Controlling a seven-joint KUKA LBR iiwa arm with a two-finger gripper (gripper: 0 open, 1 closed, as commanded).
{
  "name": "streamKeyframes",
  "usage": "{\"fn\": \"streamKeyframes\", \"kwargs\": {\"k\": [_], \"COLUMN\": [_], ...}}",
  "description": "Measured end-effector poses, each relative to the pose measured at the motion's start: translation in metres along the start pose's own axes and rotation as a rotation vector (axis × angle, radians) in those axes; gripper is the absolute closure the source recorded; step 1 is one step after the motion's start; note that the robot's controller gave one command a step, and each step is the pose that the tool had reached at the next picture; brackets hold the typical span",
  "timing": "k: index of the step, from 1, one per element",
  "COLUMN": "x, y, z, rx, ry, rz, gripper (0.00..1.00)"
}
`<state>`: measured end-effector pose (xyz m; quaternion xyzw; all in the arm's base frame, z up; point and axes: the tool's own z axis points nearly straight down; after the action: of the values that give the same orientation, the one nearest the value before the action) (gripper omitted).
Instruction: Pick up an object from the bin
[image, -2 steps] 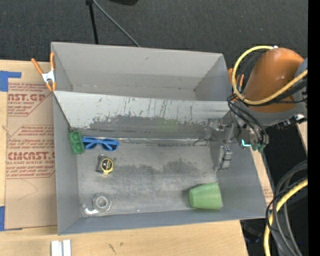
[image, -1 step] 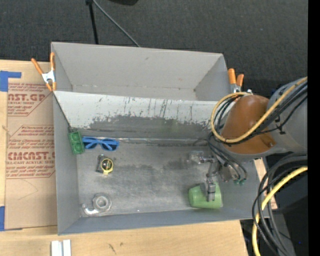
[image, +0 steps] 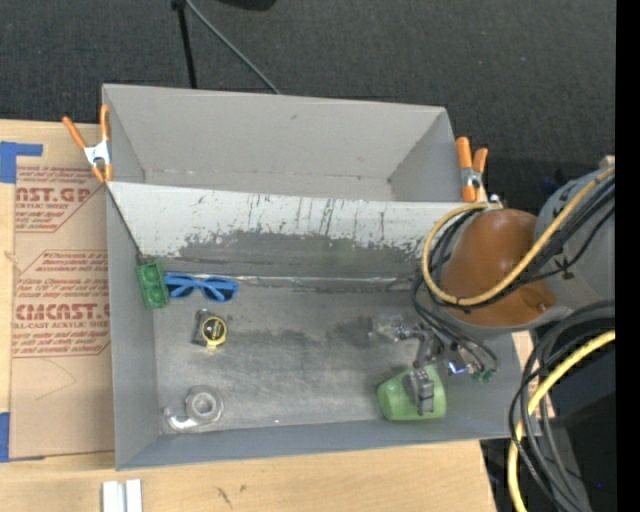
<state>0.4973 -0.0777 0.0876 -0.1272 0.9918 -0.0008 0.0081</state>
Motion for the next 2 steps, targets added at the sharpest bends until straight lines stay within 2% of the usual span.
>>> {"fn": "streamKeyframes", "kwargs": {"k": [1,2], "x": [0.0033,0.0046], "y": [0.0059,0.0157], "z": [0.0028,0.0032], "rx": [0.008,-0.012], "ry": [-0.012,0.001], "rz": [-0.075,-0.079], "gripper": [0.0,1.0]}}
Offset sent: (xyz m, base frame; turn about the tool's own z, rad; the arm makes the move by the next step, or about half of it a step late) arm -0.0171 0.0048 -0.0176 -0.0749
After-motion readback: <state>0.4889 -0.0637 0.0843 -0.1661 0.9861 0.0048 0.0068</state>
